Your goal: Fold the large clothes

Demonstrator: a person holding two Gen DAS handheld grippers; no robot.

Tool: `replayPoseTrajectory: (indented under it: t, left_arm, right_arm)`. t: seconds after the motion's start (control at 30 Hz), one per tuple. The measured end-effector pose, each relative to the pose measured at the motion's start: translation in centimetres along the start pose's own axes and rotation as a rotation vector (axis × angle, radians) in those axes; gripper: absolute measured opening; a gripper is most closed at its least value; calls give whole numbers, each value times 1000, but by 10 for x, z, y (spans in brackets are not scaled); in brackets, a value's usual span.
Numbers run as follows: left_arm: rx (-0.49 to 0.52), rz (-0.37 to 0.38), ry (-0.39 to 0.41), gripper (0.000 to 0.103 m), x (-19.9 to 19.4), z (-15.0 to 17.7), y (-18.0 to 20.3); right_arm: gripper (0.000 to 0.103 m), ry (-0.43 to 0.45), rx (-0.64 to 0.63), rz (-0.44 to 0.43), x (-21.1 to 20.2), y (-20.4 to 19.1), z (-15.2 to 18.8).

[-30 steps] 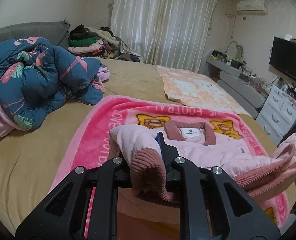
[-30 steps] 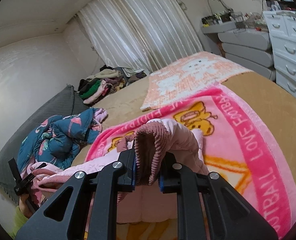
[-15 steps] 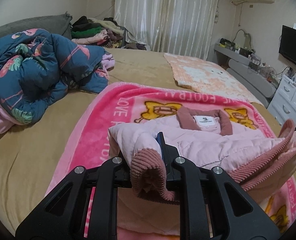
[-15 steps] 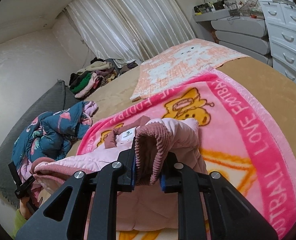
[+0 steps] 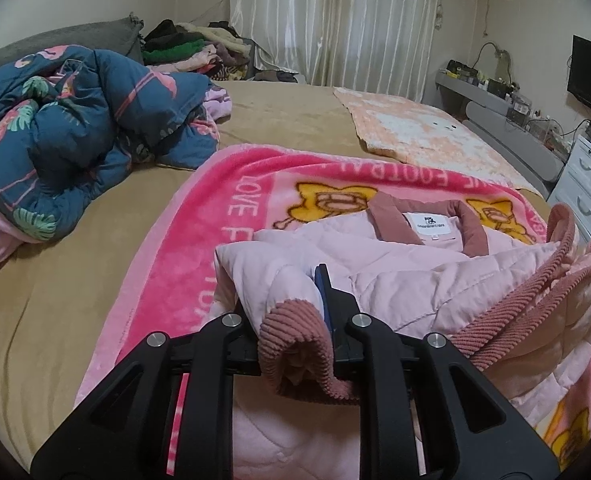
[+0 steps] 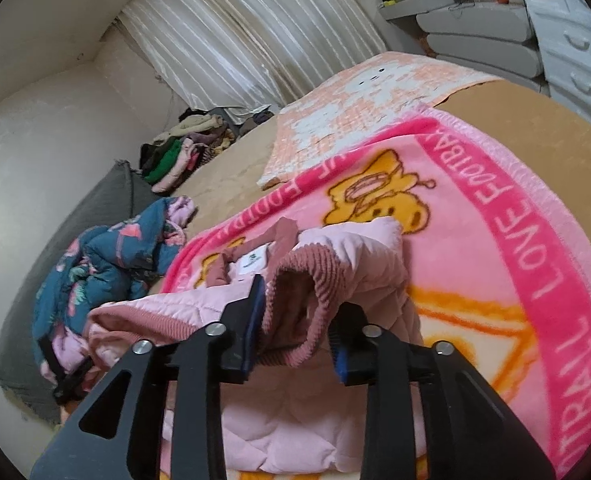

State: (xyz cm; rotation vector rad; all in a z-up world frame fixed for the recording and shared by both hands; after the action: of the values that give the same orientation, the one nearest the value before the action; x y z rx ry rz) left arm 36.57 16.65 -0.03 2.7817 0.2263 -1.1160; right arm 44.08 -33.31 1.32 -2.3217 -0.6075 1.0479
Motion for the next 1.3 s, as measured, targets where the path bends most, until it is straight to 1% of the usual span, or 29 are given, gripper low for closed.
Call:
replayPoseTrajectory:
  t: [0.03,0.1,0.17,0.23,0.3,0.37,0.43,0.47,0.5,0.57,0.63,0.7,0.73,0.8,0.87,0.9,0.97,1.03,1.07,1.17,1.3]
  left_arm:
    - [-1,0,-1,12,2,0,0]
    - [-1,-1,-3,12,4,0,1]
    - [-1,-1,-7,12,6,0,1]
    - [-1,1,-8,12,8,0,2]
    - [-1,5,-10,15,9,1,4]
    - [2,9,-12,17,9,2,6]
    - [8,13,-12,19,8,1,8]
    - [11,12,-11,21,6,2,10]
    - [15,10,-9,21,5,1,11]
    - [18,7,-5,23,2,2,14]
    - [15,14,-4,27,-2,1,15]
    - [13,25,-3,38,-5,1,17]
    - [12,35,-3,41,-8,1,19]
    - [18,37,3,54,-13,1,22]
    - [23,39,13,64,-19,0,26]
    - [24,42,18,73,-22,-1,27]
    - [35,47,53,80,-35,-4,31]
    - [52,66,77,83,-47,-7,37]
    - [65,68,95,87,-54,-8,40]
    - [98,46,150,93,-74,-9,44]
    - [79,26,211,94,-98,-8,32]
  right_arm:
    - [42,-1,12,-32,-1,-1,0]
    - [69,6,25,-72,-6,-5,-1]
    - [77,27,16,-101,-13,-11,0]
    - [78,53,-13,-133,-21,-17,1]
    - [84,88,-56,-112,-27,-19,5]
    - [84,90,-96,-43,-24,-13,13]
    - [84,71,-135,52,-17,-4,23]
    - [84,51,-157,123,-10,3,29]
    - [84,34,-169,169,-4,9,35]
    - [84,-10,-185,212,8,18,49]
    - [84,-31,-182,221,14,23,59]
    - [84,-39,-185,226,18,25,68]
    - [84,-41,-186,228,19,27,69]
    - [85,-45,-183,228,20,28,74]
    - [85,-48,-182,225,18,28,77]
    - [85,-48,-183,224,16,28,78]
    - [85,-46,-184,222,12,27,79]
    - [85,-41,-189,221,8,25,80]
    - [85,-40,-194,224,7,23,81]
    - [85,-32,-217,228,1,19,82]
    - [86,-25,-254,236,-4,12,83]
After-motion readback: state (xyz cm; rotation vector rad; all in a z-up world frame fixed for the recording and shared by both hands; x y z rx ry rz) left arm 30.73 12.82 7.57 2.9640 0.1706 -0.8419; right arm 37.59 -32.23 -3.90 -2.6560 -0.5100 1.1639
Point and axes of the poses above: each gripper's, at about its wrist camera, not at the fingertips, and x roughly the way its jaws point, y to its right, z to its underside, the point moved 7 cm from there along x, roughly the way its jaws point, and after that the axes turned 4 degrees about -y, right-handed, at the moved point
